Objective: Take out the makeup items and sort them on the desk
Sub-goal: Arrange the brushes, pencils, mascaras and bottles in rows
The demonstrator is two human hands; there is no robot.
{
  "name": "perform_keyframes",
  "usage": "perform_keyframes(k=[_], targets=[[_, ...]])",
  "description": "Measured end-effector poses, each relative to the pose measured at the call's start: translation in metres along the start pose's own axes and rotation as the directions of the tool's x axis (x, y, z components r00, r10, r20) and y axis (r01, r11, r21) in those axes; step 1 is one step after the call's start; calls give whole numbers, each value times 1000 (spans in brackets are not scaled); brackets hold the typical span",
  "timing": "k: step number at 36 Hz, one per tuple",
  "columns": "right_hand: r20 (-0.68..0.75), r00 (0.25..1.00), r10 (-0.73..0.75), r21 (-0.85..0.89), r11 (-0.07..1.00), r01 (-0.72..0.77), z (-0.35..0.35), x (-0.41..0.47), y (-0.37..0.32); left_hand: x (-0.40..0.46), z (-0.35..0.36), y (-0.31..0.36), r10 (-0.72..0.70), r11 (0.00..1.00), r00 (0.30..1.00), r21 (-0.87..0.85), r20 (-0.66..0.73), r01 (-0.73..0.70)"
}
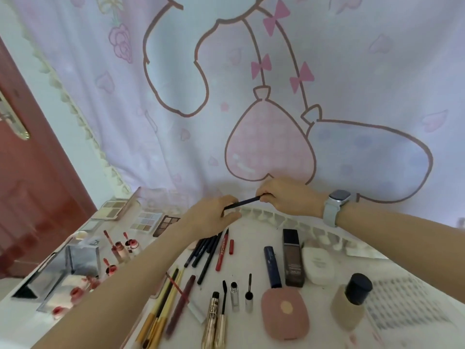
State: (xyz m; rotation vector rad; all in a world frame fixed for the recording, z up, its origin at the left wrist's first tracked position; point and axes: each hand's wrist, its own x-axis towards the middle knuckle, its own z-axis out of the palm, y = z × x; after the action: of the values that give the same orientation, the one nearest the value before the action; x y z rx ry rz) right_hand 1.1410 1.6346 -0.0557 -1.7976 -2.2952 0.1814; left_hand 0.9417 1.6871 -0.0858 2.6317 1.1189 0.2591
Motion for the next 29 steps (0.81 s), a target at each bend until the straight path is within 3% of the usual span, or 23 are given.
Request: perform_keyframes(k=[4, 9, 13, 17, 21, 26, 29], targets=[[102, 987, 127, -63, 991, -121, 5, 6, 9, -3, 2, -13, -184, 977, 959, -69, 217, 203], [399, 870, 290, -143, 957, -254, 23, 11, 15, -6, -1, -29, -268, 926, 946, -221, 185, 305], [505, 812, 292, -116, 955, -272, 40, 15, 8, -9, 2, -31, -348, 689, 904, -585, 250, 427], [586, 765, 269, -145, 963, -227, 54, 21, -3, -6, 9, -29, -383, 577, 882, -674, 276, 462], [656, 737, 162, -28, 981, -191, 62, 22, -10, -2, 14, -25, -392, 464, 864, -743, 315, 482], [654, 749, 106, 32, 985, -168, 60, 15, -7, 9, 29, -23, -416, 506, 854, -702, 311, 502], [574, 808, 132, -5, 987, -158, 59, 9, 5, 16, 42, -18, -426, 619, 869, -618, 253, 483]])
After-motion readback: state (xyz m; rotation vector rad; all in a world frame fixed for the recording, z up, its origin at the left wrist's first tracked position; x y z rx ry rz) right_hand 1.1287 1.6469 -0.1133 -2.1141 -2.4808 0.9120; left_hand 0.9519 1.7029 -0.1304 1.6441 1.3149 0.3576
